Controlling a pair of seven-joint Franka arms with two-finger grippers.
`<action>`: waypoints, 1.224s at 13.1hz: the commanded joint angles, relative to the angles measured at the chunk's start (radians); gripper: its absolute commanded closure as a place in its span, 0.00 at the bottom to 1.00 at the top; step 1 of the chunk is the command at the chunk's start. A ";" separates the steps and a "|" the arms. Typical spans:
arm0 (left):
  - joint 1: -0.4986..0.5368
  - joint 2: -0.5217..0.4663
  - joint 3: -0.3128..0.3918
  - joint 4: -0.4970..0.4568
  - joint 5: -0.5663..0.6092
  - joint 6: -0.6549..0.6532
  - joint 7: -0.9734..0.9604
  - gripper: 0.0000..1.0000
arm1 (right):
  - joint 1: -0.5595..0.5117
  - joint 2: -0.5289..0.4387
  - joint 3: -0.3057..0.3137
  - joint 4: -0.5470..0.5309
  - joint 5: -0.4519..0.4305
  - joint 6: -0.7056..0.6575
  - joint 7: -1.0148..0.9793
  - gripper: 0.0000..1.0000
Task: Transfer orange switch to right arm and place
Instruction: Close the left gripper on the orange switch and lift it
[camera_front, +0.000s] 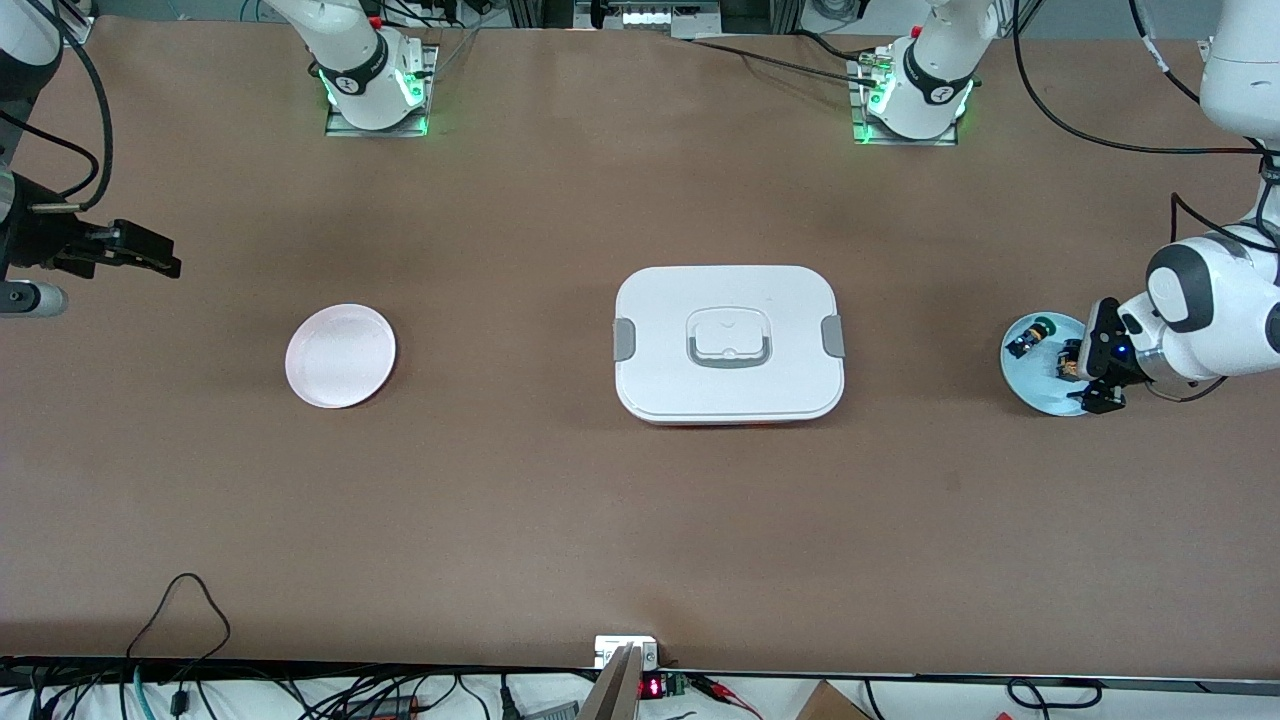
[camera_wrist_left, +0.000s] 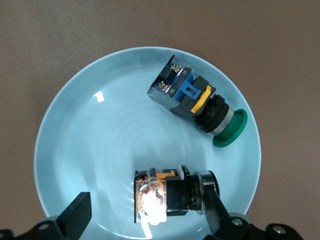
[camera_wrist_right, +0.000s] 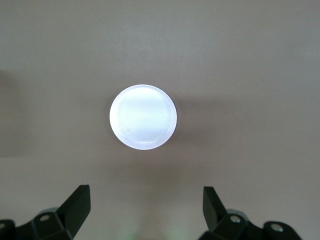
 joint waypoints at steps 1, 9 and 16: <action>0.027 -0.022 -0.015 -0.031 0.009 0.015 0.022 0.00 | -0.007 -0.007 0.003 -0.013 0.011 -0.003 -0.012 0.00; 0.027 -0.038 -0.015 -0.023 0.001 0.009 0.004 0.00 | -0.001 -0.007 0.003 -0.030 0.014 0.000 -0.012 0.00; 0.049 -0.068 -0.012 -0.076 0.001 -0.006 -0.193 0.00 | -0.001 -0.015 0.003 -0.031 0.014 -0.009 -0.015 0.00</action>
